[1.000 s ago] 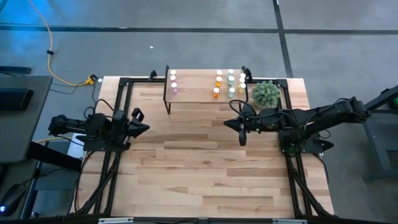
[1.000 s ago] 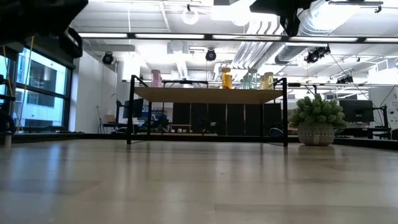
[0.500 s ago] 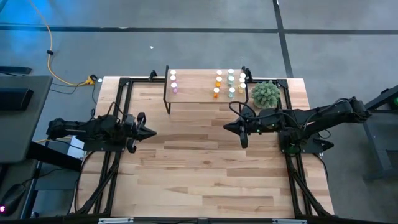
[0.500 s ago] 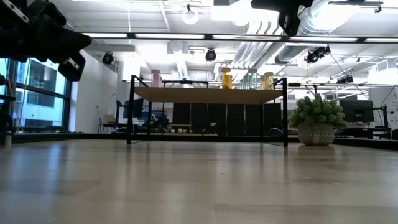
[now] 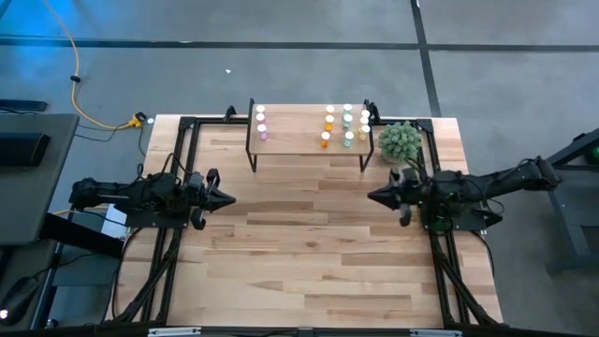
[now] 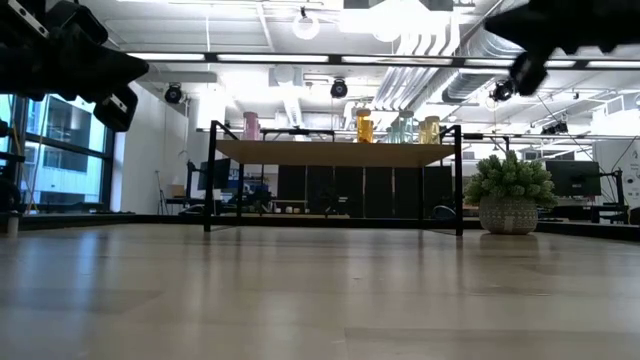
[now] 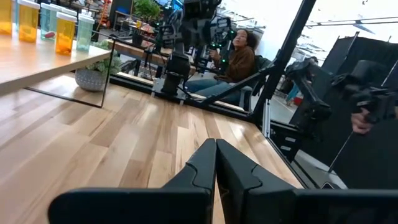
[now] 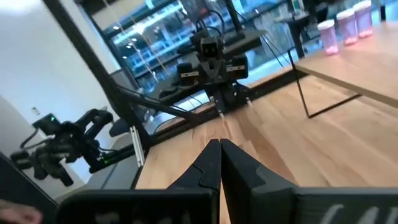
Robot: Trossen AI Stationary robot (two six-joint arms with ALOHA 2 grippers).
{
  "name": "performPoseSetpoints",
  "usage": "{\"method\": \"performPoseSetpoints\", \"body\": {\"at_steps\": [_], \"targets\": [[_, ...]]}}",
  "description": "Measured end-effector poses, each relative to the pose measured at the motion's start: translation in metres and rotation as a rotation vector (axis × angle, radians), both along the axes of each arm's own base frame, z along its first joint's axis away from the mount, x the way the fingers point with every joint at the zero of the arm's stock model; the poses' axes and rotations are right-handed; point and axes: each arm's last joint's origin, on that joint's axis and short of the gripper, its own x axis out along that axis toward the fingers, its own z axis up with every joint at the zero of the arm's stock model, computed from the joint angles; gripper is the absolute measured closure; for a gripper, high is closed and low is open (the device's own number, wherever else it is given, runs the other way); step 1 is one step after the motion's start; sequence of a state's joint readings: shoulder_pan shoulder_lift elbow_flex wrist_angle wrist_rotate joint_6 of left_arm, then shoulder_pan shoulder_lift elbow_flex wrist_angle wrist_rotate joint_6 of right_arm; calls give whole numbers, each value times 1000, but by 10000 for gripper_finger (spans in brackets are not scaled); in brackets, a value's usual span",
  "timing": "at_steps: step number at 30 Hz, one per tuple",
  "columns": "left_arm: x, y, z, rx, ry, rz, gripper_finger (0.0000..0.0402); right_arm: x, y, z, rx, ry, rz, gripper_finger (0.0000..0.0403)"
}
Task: Pick and place medicine bottles onto shelf by color
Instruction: Return to home position
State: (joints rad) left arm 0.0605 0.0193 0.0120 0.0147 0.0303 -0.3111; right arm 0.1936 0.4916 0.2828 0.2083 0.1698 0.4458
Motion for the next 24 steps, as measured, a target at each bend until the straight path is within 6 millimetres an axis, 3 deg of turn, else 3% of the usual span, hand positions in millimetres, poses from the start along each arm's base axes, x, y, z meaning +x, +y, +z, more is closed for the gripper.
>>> {"method": "performPoseSetpoints", "body": {"at_steps": [7, 11, 16, 19, 24], "targets": [[0, 0, 0, 0, 0, 0, 401, -32, -7, -34, -21, -129, -3, 403], [0, 0, 0, 0, 0, 0, 401, -42, -14, -44, -64, -112, -40, 403], [0, 0, 0, 0, 0, 1, 401, -41, -15, -51, -160, -63, -12, 403], [0, 0, 1, 0, -3, 8, 401, -37, -15, -67, -166, -34, 5, 403], [0, 0, 0, 0, 0, 12, 401, -36, -14, -68, -318, -28, 16, 403]]}}
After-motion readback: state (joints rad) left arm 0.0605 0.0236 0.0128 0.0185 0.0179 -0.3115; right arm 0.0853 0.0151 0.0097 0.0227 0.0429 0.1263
